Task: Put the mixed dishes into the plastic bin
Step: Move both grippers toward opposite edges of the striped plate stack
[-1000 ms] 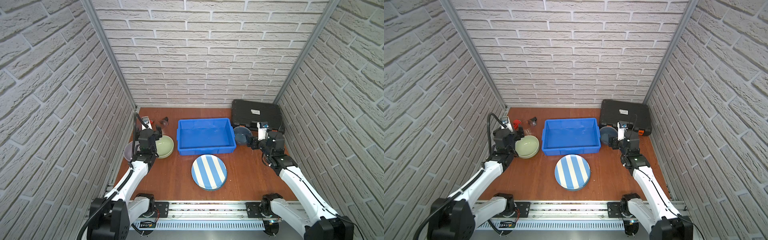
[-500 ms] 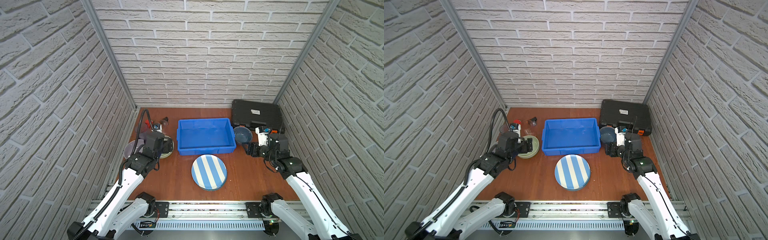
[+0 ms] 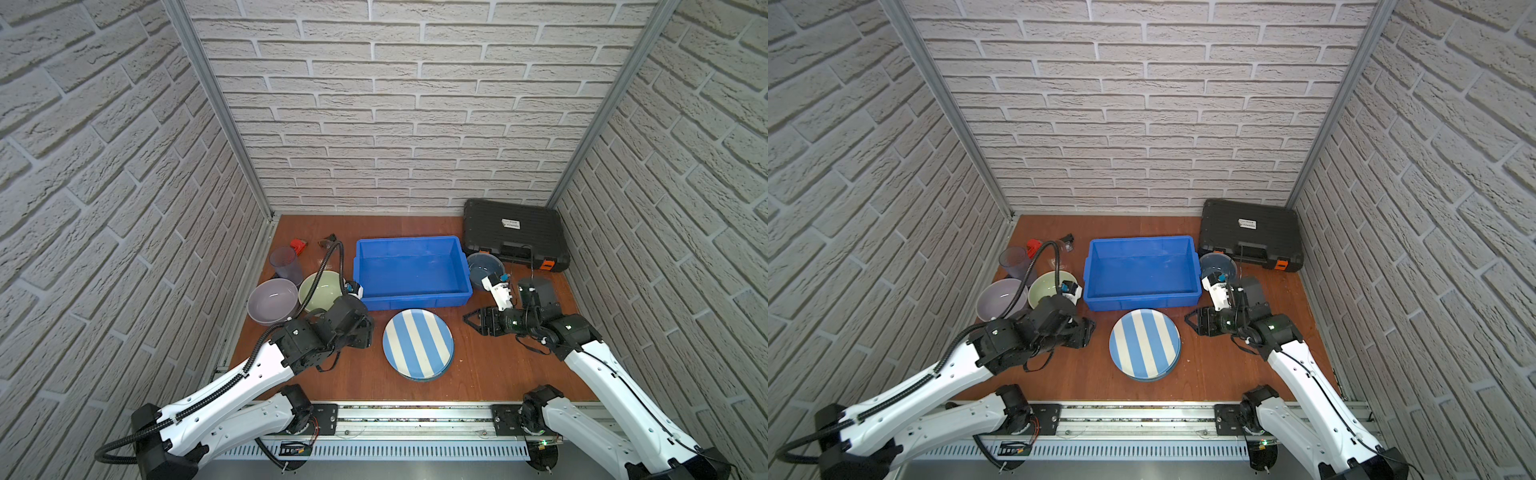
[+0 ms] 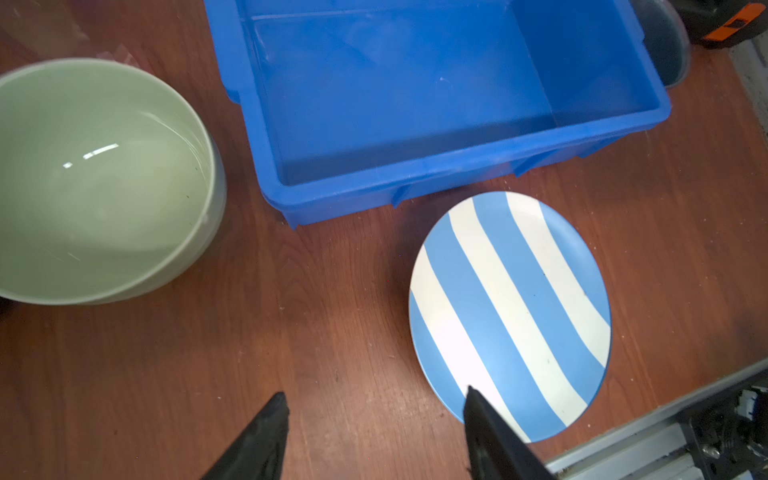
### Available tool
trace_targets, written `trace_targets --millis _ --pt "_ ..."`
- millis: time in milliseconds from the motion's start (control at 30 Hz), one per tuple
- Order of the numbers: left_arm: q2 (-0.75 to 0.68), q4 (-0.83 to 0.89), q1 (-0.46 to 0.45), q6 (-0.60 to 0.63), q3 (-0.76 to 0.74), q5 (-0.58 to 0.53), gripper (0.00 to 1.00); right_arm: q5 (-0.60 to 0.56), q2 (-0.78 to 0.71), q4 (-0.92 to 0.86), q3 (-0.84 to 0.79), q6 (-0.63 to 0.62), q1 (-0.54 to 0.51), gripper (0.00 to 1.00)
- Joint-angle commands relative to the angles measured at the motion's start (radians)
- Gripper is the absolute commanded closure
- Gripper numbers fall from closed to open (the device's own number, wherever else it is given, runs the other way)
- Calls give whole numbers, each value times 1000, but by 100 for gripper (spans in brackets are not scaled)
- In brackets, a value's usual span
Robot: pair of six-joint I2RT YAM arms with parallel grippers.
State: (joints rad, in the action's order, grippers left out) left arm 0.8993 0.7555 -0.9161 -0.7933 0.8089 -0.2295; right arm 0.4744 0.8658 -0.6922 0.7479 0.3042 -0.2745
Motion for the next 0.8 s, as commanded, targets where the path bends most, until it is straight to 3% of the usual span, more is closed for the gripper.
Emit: trace_targets --millis 0,767 --pt "21 -65 -36 -102 -41 4 39 31 2 28 -26 24 -27 37" --pt "113 -288 -105 -231 -191 45 60 60 61 138 -128 102 -128 49"
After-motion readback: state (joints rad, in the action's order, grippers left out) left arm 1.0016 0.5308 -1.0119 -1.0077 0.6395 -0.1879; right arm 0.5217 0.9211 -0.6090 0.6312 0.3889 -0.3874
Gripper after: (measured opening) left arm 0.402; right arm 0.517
